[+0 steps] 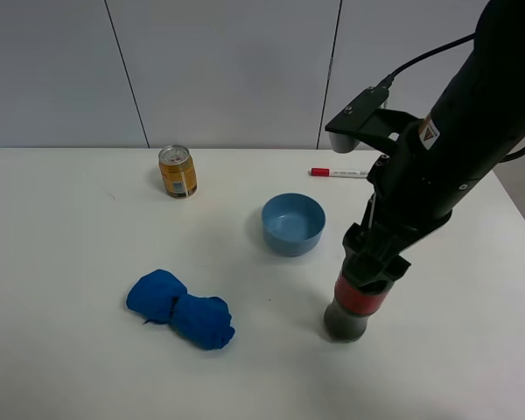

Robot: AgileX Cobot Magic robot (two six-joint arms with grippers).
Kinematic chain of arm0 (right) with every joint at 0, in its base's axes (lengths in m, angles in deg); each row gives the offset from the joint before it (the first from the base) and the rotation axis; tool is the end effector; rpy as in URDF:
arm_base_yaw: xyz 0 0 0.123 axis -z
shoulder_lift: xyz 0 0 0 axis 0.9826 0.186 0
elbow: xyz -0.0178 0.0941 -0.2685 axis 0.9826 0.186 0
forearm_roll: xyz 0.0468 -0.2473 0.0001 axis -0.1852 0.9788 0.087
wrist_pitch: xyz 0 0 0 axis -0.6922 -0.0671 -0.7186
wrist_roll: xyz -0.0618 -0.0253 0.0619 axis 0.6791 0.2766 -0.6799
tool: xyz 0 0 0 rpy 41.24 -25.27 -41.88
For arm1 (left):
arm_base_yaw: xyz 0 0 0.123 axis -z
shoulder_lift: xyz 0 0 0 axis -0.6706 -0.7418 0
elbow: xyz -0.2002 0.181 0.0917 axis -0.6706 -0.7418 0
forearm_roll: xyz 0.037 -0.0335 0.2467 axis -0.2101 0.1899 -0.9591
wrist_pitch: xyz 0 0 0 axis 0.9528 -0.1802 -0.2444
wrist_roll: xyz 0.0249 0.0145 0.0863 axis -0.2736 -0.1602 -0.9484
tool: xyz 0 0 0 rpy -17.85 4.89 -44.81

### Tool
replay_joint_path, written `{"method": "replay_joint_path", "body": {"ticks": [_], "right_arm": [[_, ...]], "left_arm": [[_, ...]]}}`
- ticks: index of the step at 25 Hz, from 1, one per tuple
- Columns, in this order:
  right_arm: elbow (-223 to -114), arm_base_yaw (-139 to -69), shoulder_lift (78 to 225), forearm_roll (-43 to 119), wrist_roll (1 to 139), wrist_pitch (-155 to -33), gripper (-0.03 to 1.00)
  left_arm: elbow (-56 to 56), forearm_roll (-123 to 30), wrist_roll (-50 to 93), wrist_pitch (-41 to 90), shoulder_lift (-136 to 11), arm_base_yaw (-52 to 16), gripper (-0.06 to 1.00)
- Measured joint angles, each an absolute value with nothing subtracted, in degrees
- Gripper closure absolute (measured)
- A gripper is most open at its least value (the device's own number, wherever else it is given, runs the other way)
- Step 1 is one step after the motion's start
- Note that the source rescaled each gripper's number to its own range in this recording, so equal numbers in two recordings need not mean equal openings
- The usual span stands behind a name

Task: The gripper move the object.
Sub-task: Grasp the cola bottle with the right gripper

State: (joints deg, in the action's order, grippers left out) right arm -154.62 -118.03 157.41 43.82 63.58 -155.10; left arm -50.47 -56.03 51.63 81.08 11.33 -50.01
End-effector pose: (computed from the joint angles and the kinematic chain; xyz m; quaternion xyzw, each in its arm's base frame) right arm 0.1973 0.1628 0.3066 -0.4566 0.8831 0.0400 0.1003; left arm -0.0059 -0.0059 0.2797 -0.0309 0.8478 0.0213 0.5290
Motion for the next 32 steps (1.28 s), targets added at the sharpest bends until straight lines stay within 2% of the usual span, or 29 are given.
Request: {"method": "replay_joint_path", "body": {"ticks": [7, 14, 22, 27, 32], "right_arm": [[-154.6, -118.0, 157.4, 43.9, 62.8, -155.1, 0.42], [-154.6, -118.0, 157.4, 43.9, 61.5, -155.1, 0.53], [-154.6, -118.0, 156.6, 44.3, 61.2, -155.1, 0.57], [-154.6, -118.0, 156.0, 46.2, 61.1, -155.1, 0.72], [-154.6, -118.0, 156.0, 46.2, 61.1, -155.1, 0.75]], "left_arm": [[-50.5, -56.0, 51.6, 81.1, 11.3, -50.0, -0.06], [-50.5, -56.0, 51.6, 81.1, 11.3, -50.0, -0.06], [-50.5, -56.0, 51.6, 81.1, 11.3, -50.0, -0.06], [-50.5, -56.0, 51.6, 81.1, 11.3, -50.0, -0.06], [-50.5, -56.0, 51.6, 81.1, 11.3, -50.0, -0.06]]}}
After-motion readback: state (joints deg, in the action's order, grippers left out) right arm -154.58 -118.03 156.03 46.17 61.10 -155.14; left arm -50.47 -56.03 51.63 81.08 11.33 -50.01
